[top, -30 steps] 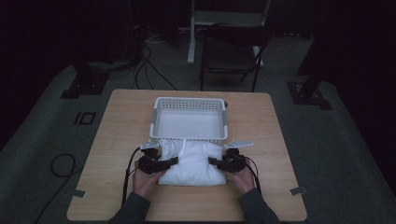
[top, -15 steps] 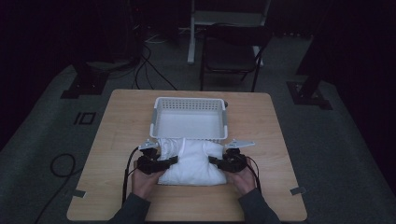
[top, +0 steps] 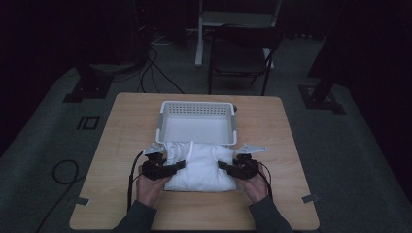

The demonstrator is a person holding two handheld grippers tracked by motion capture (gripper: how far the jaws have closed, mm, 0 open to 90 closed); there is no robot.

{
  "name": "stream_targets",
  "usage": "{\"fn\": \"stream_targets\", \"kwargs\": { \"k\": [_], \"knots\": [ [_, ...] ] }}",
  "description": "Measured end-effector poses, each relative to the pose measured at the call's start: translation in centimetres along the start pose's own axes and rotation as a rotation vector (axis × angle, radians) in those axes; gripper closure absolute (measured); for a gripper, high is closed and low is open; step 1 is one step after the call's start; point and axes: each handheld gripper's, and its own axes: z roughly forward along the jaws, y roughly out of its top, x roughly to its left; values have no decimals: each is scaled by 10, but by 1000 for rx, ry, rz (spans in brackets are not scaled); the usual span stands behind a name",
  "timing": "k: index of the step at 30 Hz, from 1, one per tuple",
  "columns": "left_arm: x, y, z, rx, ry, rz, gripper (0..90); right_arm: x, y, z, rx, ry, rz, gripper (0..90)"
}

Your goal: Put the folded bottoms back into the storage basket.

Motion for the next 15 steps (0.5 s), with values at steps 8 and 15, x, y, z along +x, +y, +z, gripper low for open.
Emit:
{"fn": "stream_targets", "kwargs": {
  "k": [8,15],
  "knots": [
    [-3,4,-6,-10,-7,4,529,4,3,-6,-13,-2,-10,715],
    [-9,7,-10,-23,-5,13,529,6,6,-12,-28,-6,-18,715]
  ]
}}
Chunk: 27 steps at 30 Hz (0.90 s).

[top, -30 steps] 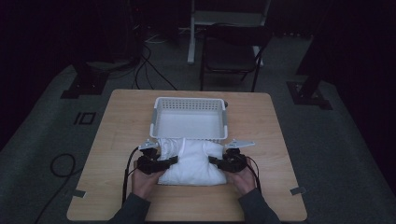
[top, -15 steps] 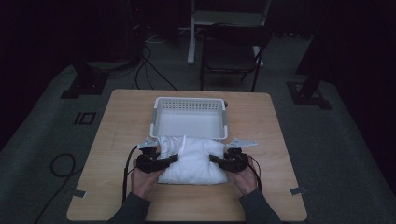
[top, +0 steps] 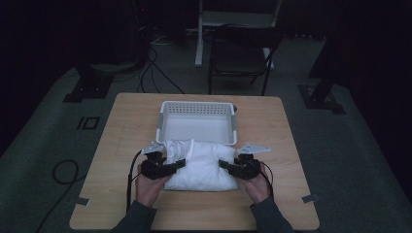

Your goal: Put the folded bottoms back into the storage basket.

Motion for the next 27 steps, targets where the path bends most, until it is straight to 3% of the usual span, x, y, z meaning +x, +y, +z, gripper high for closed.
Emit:
{"fn": "stream_targets", "kwargs": {
  "k": [27],
  "knots": [
    [-9,14,-15,-32,3,15,529,10,14,-13,-47,-18,-34,716]
  ]
}}
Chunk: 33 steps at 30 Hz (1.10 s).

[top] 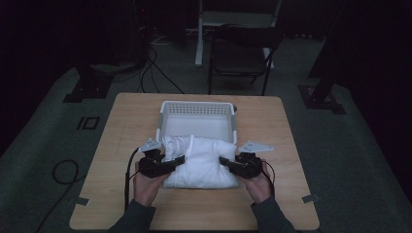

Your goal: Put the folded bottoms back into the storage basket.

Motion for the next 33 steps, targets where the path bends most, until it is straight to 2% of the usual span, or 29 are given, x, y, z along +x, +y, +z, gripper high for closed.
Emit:
{"fn": "stream_targets", "kwargs": {
  "k": [9,33],
  "knots": [
    [-2,8,-1,-13,0,15,529,1,7,-4,-15,-15,-12,716],
    [2,24,-4,-54,-4,13,529,0,25,-5,-51,-39,-41,717]
  ]
}}
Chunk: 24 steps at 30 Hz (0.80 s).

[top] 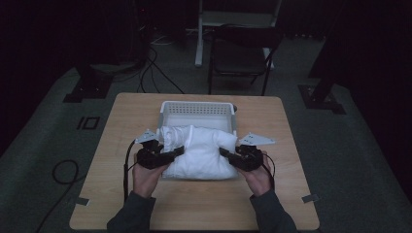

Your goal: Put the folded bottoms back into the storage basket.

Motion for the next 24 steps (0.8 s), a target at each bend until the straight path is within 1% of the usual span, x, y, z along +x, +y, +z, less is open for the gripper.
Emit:
{"fn": "stream_targets", "kwargs": {
  "k": [4,10,24],
  "knots": [
    [0,4,0,-10,1,-1,529,-1,4,0,-7,-5,-4,717],
    [0,10,0,-22,2,9,529,-1,10,-2,-18,-16,-10,717],
    [5,24,-3,-44,5,5,529,-2,26,1,-33,-30,-24,717]
  ]
}}
